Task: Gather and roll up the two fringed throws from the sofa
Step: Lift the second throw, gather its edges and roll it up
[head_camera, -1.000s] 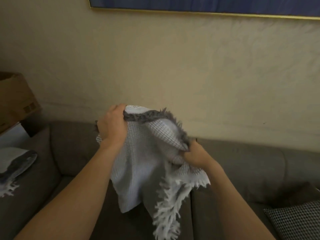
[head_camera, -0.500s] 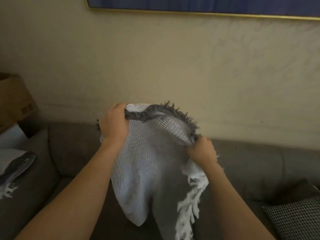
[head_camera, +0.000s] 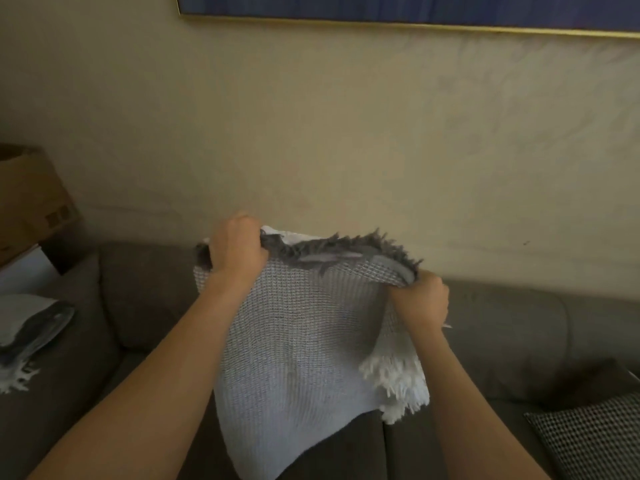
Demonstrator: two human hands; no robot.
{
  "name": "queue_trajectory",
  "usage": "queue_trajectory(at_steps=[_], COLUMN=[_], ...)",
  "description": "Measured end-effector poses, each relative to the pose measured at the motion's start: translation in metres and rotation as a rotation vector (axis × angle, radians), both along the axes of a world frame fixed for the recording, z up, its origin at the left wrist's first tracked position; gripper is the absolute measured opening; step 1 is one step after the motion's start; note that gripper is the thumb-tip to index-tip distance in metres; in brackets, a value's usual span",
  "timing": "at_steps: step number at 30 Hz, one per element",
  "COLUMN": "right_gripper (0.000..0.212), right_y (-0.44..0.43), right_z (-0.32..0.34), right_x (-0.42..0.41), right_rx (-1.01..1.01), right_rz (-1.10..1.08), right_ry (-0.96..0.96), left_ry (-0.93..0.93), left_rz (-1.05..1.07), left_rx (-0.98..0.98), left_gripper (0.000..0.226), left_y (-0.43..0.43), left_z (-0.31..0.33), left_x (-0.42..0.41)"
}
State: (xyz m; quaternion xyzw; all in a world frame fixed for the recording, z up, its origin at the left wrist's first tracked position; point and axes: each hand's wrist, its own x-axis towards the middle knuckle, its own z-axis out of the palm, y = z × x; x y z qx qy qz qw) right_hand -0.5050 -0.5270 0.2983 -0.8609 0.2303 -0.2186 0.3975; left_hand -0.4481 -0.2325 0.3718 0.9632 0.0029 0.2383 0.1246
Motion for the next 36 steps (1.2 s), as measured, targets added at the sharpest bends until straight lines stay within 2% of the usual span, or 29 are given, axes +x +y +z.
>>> queue_trajectory(at_steps=[3,7,12,15,16,18,23,25,27,29,33,36], right_gripper=[0.029,0.046,0.046,0.082,0.084,0.068,0.051,0.058,0.052,0.046,0.049,0.049], right_y=[-0.003,-0.005,-0.007,-0.008,-0.008,-0.007,-0.017,-0.023,-0.024,-0.025,-0.025,-0.022], right_z=[0.006,-0.002,-0.006,-0.005,-0.005,-0.004,-0.01,-0.016,-0.017,-0.018,-0.023,-0.028], right_x=[0.0,0.0,-0.003,-0.007,-0.009,-0.011,-0.008,-0.003,0.0,0.003,0.009,0.011], right_rx=[0.079,0.115,0.122,0.051,0.016,-0.051,-0.054,-0.075,-0.122,-0.195,-0.368,-0.416], right_rz=[0.081,0.13,0.301,0.409,0.436,0.456,0.544,0.566,0.574,0.602,0.629,0.581], right_ry=[0.005,0.078,0.179,0.202,0.188,0.144,0.151,0.139,0.131,0.126,0.208,0.214], left_ry=[0.128,0.249,0.357,0.383,0.382,0.405,0.589,0.664,0.723,0.762,0.762,0.701], left_rz=[0.027,0.061,0.089,0.054,0.034,-0.015,-0.141,-0.175,-0.241,-0.313,-0.336,-0.313], left_rx=[-0.112,-0.093,-0.132,-0.147,-0.153,-0.15,-0.247,-0.273,-0.306,-0.278,-0.167,-0.067], left_gripper=[0.021,0.016,0.014,0.016,0.019,0.023,0.04,0.029,0.042,0.054,0.04,0.043], left_y=[0.012,0.019,0.028,0.032,0.031,0.032,0.043,0.044,0.046,0.047,0.043,0.034], left_z=[-0.026,-0.049,-0.071,-0.086,-0.088,-0.093,-0.097,-0.099,-0.105,-0.109,-0.111,-0.11], left_x=[0.007,0.005,0.005,0.006,0.005,0.004,0.0,-0.006,-0.008,-0.007,0.0,0.003])
